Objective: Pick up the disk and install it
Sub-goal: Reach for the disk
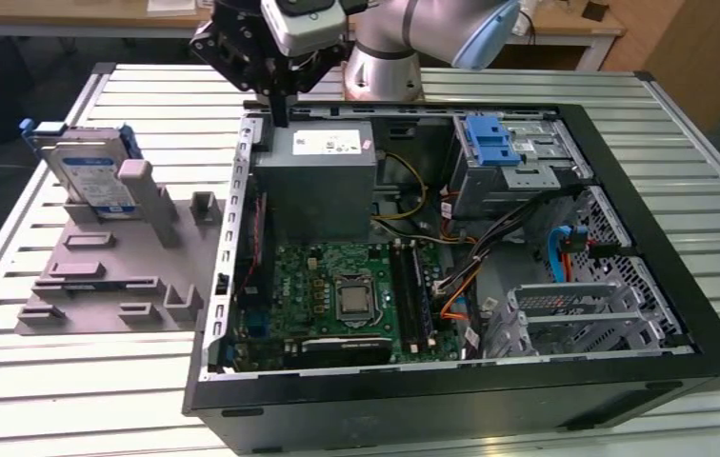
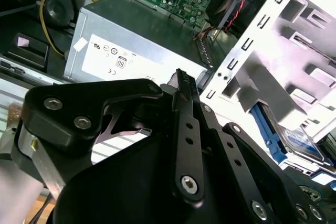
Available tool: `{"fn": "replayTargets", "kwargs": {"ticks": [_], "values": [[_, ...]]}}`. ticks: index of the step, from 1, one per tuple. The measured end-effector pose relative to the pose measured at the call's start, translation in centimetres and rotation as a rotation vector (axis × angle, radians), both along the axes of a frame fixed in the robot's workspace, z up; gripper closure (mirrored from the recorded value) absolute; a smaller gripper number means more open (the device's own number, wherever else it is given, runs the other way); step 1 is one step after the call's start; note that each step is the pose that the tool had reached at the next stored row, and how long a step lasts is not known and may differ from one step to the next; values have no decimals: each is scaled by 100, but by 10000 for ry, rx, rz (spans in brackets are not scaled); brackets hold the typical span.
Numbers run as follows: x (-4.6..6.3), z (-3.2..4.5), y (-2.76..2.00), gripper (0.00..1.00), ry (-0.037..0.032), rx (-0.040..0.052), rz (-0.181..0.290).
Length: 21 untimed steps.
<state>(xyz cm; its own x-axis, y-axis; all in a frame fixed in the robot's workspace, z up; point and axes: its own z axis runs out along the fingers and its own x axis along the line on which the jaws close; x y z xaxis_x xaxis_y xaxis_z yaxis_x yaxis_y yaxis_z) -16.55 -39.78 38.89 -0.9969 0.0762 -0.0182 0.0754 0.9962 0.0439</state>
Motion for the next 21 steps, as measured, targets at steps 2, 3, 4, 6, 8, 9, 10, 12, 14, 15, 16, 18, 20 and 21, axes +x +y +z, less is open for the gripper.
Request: {"fn": "replayTargets", "kwargs": {"ticks": [2, 3, 4, 6, 8, 9, 10, 12, 14, 15, 16, 18, 20, 21], "values": [[-11, -2, 0, 89, 2, 1, 0], [-17, -2, 1, 89, 3, 0, 0], [-24, -3, 1, 89, 4, -1, 0], [-39, -5, 1, 89, 4, 0, 0], [-53, -7, 2, 89, 5, 1, -1], [-59, -8, 2, 89, 5, 1, 0], [-66, -8, 2, 89, 7, 0, 0], [-79, -10, 3, 89, 9, 0, 0], [-90, -12, 3, 89, 12, 0, 0], [-96, -13, 4, 89, 13, 0, 0], [-101, -13, 4, 89, 15, 0, 0], [-112, -15, 5, 89, 19, -1, 0], [-122, -17, 6, 89, 23, -1, 0], [-127, -17, 6, 89, 25, -1, 1]]}}
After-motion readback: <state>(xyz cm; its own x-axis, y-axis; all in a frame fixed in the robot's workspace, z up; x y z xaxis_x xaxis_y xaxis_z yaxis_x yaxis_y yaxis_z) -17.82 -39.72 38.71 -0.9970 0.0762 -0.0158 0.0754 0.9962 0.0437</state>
